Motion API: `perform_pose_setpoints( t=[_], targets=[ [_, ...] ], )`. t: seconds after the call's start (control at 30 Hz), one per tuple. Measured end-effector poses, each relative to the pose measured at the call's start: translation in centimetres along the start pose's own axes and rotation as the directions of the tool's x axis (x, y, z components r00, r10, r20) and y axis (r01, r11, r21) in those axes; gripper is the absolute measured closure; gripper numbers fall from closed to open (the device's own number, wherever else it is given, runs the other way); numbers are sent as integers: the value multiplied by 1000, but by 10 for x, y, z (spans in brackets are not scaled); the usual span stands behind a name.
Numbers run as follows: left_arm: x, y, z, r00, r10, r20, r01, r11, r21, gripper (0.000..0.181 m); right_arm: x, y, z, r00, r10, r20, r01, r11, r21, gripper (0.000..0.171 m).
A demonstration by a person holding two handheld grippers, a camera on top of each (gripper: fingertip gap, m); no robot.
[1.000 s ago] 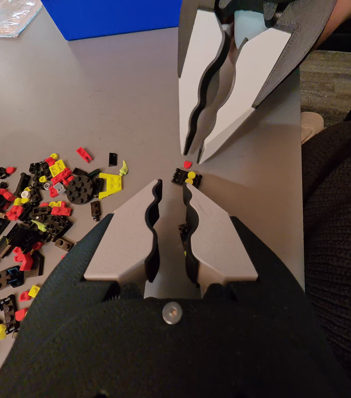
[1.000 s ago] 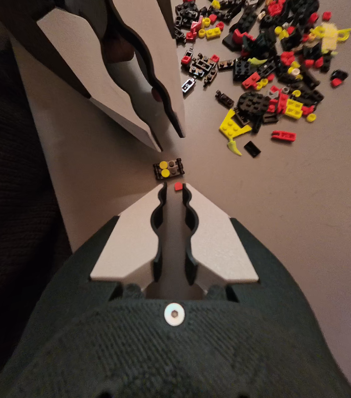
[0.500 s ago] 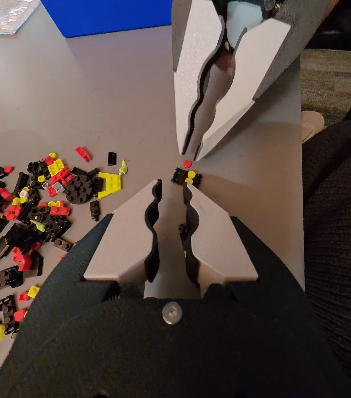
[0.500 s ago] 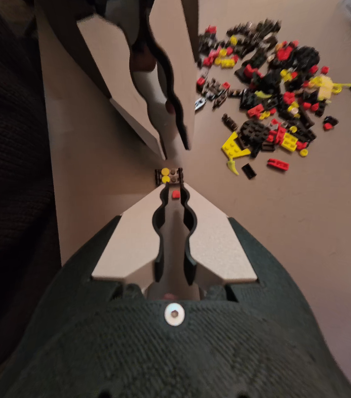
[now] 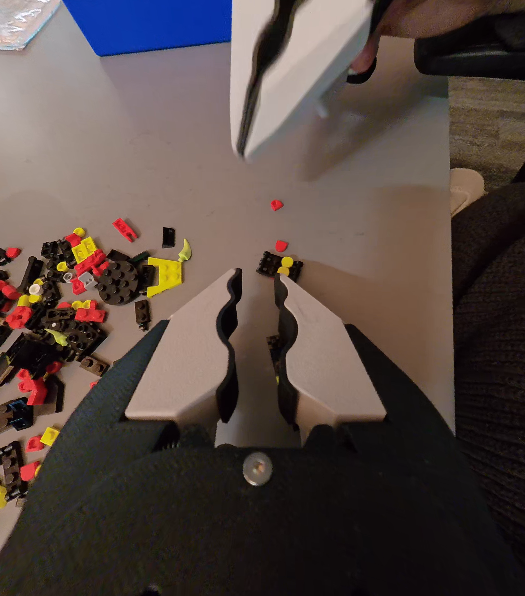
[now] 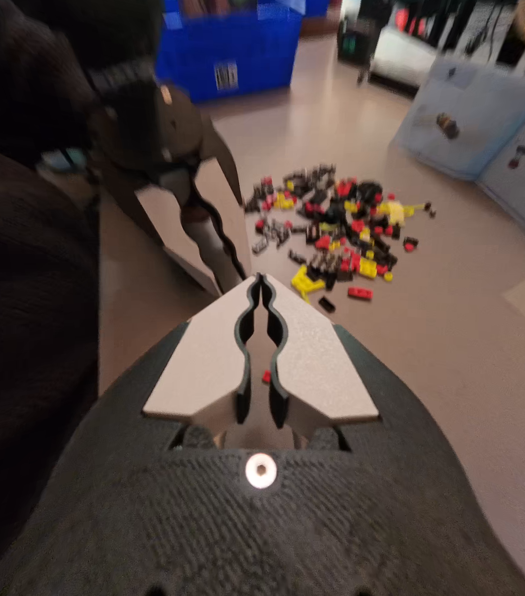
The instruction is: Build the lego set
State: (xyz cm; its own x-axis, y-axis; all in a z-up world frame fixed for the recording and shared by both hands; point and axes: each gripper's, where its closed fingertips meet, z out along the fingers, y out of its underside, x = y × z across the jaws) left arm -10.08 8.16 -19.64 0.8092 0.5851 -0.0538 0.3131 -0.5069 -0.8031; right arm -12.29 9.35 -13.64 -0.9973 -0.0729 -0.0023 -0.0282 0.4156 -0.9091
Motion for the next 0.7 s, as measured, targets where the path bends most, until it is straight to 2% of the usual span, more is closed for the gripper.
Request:
perform_pose_setpoints(
  t=[0.1,0.17,0.2,0.27,0.33,0.53,0.7],
  targets=[
    [-1,0,0,1000,-10,-2,10,1000,0,164,5,-48,-24,995,89,43,-97,953,289,171],
    [-1,0,0,1000,-12,-2,12,1000,0,164,10,-56,-34,986,145,78,-164,916,367,171],
    [-1,0,0,1000,-12,-2,12,1000,-1,164,6,-47,-30,982,152,113,-181,930,320,171],
    [-1,0,0,1000,-7,-1,7,1000,-3,164,-6,-16,-16,975,133,177,-158,978,136,168],
    [0,1,1,1000,-2,0,2,1000,-5,164,-11,4,-5,982,103,160,-106,994,11,156],
    [0,0,0,1000,-8,-3,8,1000,-2,164,-16,44,15,994,-55,90,76,966,-249,149],
    [0,1,0,1000,-5,-3,5,1000,-3,164,-18,64,21,993,-76,89,104,927,-361,147]
  ],
)
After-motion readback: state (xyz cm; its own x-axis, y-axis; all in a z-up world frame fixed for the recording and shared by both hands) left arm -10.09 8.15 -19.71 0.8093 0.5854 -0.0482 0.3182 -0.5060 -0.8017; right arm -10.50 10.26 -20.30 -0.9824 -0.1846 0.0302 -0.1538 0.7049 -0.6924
